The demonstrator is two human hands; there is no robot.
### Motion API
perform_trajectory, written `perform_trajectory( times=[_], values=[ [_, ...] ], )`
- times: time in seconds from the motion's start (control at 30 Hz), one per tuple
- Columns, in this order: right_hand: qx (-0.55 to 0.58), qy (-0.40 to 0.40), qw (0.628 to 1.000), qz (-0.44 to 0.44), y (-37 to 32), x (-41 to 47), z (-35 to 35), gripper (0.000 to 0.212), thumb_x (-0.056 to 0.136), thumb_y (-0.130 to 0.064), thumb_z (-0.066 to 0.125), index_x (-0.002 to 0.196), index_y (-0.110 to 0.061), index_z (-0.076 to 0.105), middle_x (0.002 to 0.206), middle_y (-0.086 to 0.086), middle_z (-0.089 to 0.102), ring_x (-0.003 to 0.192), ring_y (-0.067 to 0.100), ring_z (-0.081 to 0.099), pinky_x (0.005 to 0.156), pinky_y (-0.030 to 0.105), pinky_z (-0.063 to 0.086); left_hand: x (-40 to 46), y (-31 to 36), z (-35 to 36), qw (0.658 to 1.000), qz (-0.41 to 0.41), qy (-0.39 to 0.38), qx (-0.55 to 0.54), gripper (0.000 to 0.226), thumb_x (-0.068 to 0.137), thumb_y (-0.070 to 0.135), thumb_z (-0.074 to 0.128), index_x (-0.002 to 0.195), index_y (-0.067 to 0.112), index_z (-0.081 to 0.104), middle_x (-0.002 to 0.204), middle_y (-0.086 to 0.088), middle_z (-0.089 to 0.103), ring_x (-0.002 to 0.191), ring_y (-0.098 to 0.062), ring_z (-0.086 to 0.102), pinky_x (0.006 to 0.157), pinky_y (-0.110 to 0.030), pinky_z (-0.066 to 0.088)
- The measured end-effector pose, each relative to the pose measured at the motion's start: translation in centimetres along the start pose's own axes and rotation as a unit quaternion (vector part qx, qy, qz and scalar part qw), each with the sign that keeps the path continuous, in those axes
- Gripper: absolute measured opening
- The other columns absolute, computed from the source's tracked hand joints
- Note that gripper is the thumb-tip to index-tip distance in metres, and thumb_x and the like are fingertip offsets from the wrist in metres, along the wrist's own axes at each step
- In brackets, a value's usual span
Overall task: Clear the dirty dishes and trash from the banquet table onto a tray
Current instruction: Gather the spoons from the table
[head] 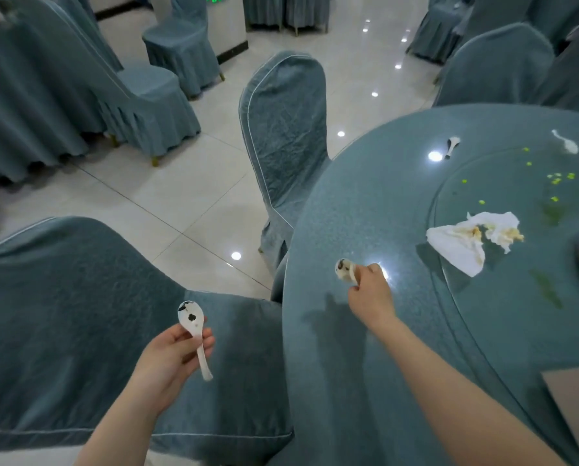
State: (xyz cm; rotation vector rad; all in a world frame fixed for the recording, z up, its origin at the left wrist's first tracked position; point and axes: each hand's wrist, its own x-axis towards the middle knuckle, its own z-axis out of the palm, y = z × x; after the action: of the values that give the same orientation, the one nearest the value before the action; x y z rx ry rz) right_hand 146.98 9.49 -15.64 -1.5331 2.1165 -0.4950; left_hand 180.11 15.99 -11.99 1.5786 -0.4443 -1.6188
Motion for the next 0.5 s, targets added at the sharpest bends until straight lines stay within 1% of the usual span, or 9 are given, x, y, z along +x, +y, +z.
perform_trajectory(
  times=[0.1,0.2,0.23,0.3,0.37,0.4,0.43,0.47,0.5],
  values=[
    [0.022,-0.001,0.999,-0.025,-1.9,-1.8,-0.8,0.017,0.082,0.000,0.045,0.087,-0.009,0.058,0.093,0.000,0.041,0.080,0.025,0.051,0.066,0.027,0.032,-0.3,0.7,-0.1,1.000,0.008,-0.027,-0.003,0.026,0.093,-0.011,0.045,0.107,0.003,0.063,0.095,-0.014,0.067,0.085,-0.023,0.066,0.069,-0.030,0.057],
    [0.053,0.020,0.998,-0.014,-4.8,-3.5,-1.9,0.015,0.084,-0.006,0.044,0.075,-0.017,0.044,0.075,-0.002,0.046,0.063,0.020,0.044,0.052,0.030,0.029,-0.7,2.5,-0.6,0.998,0.027,-0.059,-0.001,0.027,0.093,-0.011,0.044,0.106,0.003,0.063,0.095,-0.015,0.067,0.085,-0.022,0.065,0.066,-0.028,0.059],
    [0.065,0.023,0.998,-0.005,-5.7,-4.2,-2.1,0.013,0.085,-0.008,0.043,0.076,-0.019,0.041,0.070,-0.003,0.047,0.058,0.017,0.044,0.048,0.028,0.028,-0.8,3.2,-0.9,0.997,0.033,-0.070,-0.003,0.026,0.094,-0.011,0.044,0.105,0.003,0.063,0.095,-0.015,0.066,0.085,-0.023,0.065,0.065,-0.027,0.060],
    [0.080,0.034,0.996,0.007,-7.6,-5.8,-2.1,0.009,0.085,-0.012,0.046,0.087,-0.020,0.045,0.067,-0.007,0.049,0.056,0.008,0.044,0.044,0.021,0.029,-1.2,4.7,-1.8,0.994,0.047,-0.095,-0.004,0.023,0.095,-0.009,0.044,0.103,0.002,0.061,0.095,-0.016,0.067,0.085,-0.024,0.065,0.063,-0.026,0.060],
    [0.116,0.044,0.992,0.008,-9.7,-7.7,-2.0,0.016,0.083,-0.018,0.054,0.098,-0.022,0.050,0.071,-0.013,0.051,0.059,0.002,0.047,0.043,0.015,0.033,-1.5,6.4,-2.9,0.991,0.061,-0.121,0.000,0.020,0.096,-0.006,0.044,0.104,0.003,0.059,0.093,-0.015,0.069,0.083,-0.024,0.066,0.062,-0.026,0.060],
    [0.144,0.042,0.989,0.011,-11.0,-8.9,-1.9,0.017,0.083,-0.025,0.059,0.098,-0.024,0.051,0.073,-0.014,0.052,0.061,0.002,0.048,0.046,0.013,0.034,-1.7,7.2,-3.6,0.988,0.069,-0.134,0.006,0.019,0.096,-0.004,0.044,0.105,0.003,0.059,0.093,-0.015,0.070,0.083,-0.024,0.067,0.063,-0.027,0.060],
    [0.176,0.037,0.984,0.017,-12.4,-10.1,-1.9,0.020,0.081,-0.038,0.061,0.093,-0.026,0.051,0.074,-0.014,0.052,0.063,0.004,0.049,0.049,0.014,0.034,-2.0,8.2,-4.4,0.986,0.077,-0.148,0.015,0.018,0.096,-0.003,0.045,0.105,0.004,0.059,0.092,-0.014,0.071,0.082,-0.024,0.067,0.064,-0.028,0.059],
    [0.211,0.032,0.977,0.025,-13.8,-11.4,-1.7,0.027,0.080,-0.054,0.057,0.088,-0.028,0.051,0.073,-0.012,0.053,0.064,0.007,0.049,0.054,0.018,0.035,-2.2,9.1,-5.2,0.983,0.083,-0.161,0.024,0.017,0.096,-0.002,0.046,0.104,0.005,0.059,0.091,-0.013,0.072,0.082,-0.023,0.068,0.065,-0.029,0.059],
    [0.248,0.031,0.968,0.038,-15.3,-12.7,-1.6,0.039,0.080,-0.067,0.046,0.084,-0.028,0.054,0.071,-0.009,0.053,0.063,0.010,0.048,0.057,0.023,0.035,-2.6,10.0,-6.0,0.980,0.090,-0.174,0.032,0.016,0.096,-0.002,0.047,0.104,0.005,0.059,0.090,-0.012,0.073,0.080,-0.023,0.069,0.064,-0.028,0.059]
  ],
)
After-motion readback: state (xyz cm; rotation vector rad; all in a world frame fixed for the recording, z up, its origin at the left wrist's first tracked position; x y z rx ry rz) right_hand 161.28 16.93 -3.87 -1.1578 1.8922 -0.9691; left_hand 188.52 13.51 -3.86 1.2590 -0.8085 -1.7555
